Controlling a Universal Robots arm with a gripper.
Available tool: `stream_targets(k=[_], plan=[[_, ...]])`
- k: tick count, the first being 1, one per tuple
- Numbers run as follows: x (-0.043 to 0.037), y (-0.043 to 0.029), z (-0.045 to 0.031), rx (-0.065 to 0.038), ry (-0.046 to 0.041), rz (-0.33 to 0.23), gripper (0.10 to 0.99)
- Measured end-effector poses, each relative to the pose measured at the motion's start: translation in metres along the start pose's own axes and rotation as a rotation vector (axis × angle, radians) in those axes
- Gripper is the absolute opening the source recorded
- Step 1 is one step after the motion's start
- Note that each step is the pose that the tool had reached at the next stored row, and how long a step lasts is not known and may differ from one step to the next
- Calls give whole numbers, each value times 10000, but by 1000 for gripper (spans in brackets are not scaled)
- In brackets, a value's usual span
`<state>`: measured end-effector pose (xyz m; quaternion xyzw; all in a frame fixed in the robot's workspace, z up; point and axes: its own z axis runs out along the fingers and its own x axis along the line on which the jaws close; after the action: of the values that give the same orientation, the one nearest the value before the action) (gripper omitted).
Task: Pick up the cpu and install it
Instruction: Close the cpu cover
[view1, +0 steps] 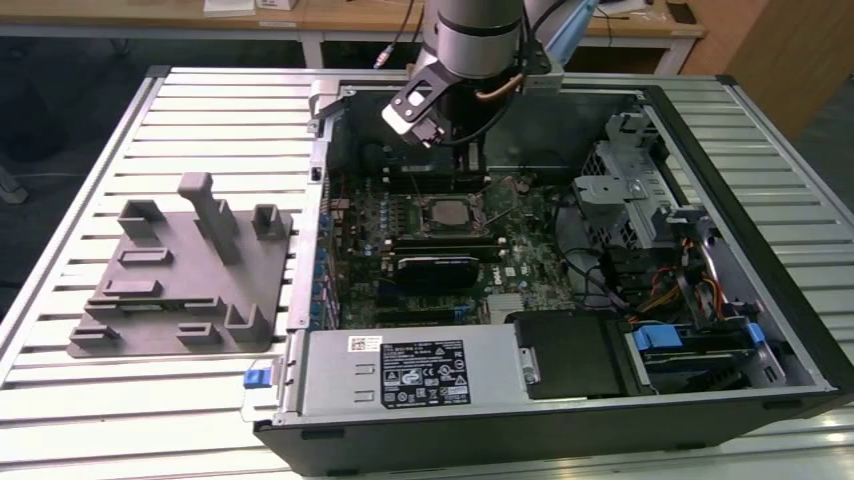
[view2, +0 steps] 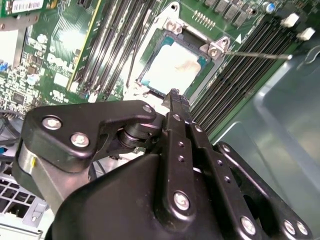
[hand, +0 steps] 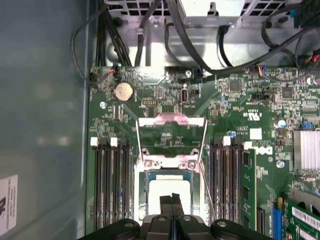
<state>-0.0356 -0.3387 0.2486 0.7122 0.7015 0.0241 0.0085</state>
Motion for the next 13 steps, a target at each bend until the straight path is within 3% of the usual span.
stream_targets(k=[8,13], plan=[[2,113,5,0,0,0,106],[2,126,-8,0,-3,0,106]])
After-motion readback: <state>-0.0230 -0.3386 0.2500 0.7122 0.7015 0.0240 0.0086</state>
